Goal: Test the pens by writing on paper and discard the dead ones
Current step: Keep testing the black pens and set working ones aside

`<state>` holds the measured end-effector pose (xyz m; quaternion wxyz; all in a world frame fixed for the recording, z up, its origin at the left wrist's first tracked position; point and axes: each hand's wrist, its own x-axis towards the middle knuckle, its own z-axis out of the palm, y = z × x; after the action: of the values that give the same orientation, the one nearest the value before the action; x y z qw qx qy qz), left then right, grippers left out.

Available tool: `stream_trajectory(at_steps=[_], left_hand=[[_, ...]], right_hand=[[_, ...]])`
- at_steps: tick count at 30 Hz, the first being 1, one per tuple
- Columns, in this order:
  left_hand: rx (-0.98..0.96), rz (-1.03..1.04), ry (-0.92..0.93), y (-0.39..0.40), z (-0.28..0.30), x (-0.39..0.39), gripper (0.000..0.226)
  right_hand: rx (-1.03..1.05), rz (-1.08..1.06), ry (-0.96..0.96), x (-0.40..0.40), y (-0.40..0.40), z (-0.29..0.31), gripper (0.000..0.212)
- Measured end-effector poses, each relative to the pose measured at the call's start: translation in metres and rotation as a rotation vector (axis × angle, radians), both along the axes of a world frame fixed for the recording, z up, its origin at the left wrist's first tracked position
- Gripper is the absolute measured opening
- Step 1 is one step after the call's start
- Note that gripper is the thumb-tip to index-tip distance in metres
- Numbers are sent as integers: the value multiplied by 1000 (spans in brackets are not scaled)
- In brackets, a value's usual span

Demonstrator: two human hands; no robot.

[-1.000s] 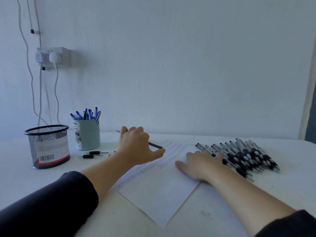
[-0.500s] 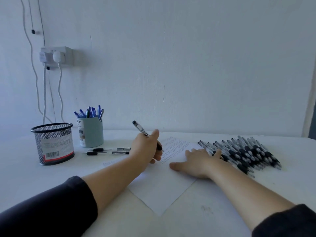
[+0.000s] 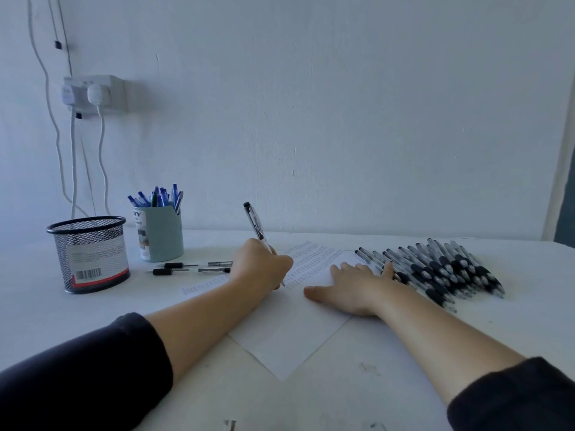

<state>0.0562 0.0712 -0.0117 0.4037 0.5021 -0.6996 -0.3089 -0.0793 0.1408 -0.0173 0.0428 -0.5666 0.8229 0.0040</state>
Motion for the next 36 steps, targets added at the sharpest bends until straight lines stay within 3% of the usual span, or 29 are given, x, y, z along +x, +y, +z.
stream_trajectory(at_steps=[14,27,32,36], left_hand=[[-52,18,-109,-2,-1,-1,24],[-76,20,-98,-5,-4,-2,11],[-66,5,-76,-3,-3,-1,21],[-52,6,-84,-1,-3,0,16]], right_hand=[[17,10,13,0,2,0,89],[22,10,17,-1,0,0,89],[21,13,15,-1,1,0,89],[22,14,13,-1,1,0,89]])
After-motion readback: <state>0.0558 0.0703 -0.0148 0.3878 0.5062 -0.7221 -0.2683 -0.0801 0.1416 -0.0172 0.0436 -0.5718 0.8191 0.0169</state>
